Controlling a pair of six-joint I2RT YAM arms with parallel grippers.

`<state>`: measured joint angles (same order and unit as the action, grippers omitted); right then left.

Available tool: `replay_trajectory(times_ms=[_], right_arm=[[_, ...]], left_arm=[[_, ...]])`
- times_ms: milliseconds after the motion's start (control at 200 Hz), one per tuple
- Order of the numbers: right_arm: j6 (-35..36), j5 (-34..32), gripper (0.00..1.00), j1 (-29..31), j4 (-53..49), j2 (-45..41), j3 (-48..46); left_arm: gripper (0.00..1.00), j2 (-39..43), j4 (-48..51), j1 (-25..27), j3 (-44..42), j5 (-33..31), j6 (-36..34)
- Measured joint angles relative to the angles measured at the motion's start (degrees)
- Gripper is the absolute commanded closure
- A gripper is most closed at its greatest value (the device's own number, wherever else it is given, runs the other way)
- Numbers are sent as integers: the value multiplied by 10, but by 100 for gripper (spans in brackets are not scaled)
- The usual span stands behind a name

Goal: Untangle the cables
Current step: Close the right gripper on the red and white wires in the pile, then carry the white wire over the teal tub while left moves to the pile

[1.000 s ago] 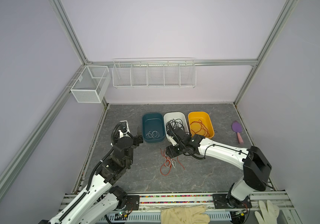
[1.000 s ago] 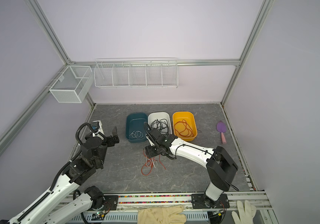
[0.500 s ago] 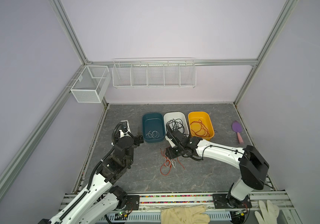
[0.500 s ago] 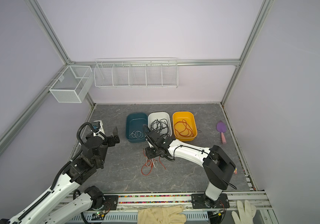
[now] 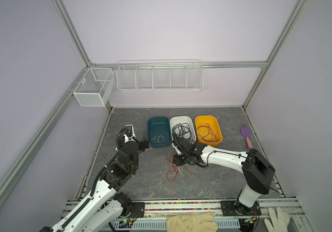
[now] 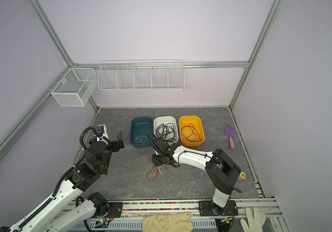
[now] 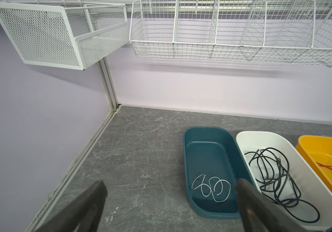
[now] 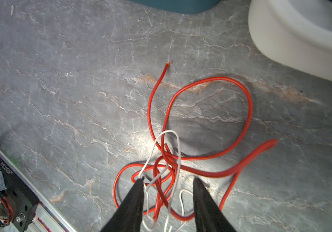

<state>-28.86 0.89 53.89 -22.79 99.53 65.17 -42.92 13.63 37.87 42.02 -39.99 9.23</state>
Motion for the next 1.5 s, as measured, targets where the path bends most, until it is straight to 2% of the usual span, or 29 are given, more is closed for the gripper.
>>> replay_trajectory(times_ms=[675,859,994,1249,1499], right_arm=[[-10,0,86,2,18,3,-11],[-10,0,93,2,18,3,-18],[-9,1,93,2,18,-5,-19],[-2,5,93,2,19,-78,-22],[5,5,93,2,21,-133,-23]], left_arm=[[0,0,0,0,2,0,2],[0,-17,6,0,6,22,10],[0,-35,36,0,27,46,32],[0,-92,122,3,138,113,87],[0,-76,157,4,131,177,118]])
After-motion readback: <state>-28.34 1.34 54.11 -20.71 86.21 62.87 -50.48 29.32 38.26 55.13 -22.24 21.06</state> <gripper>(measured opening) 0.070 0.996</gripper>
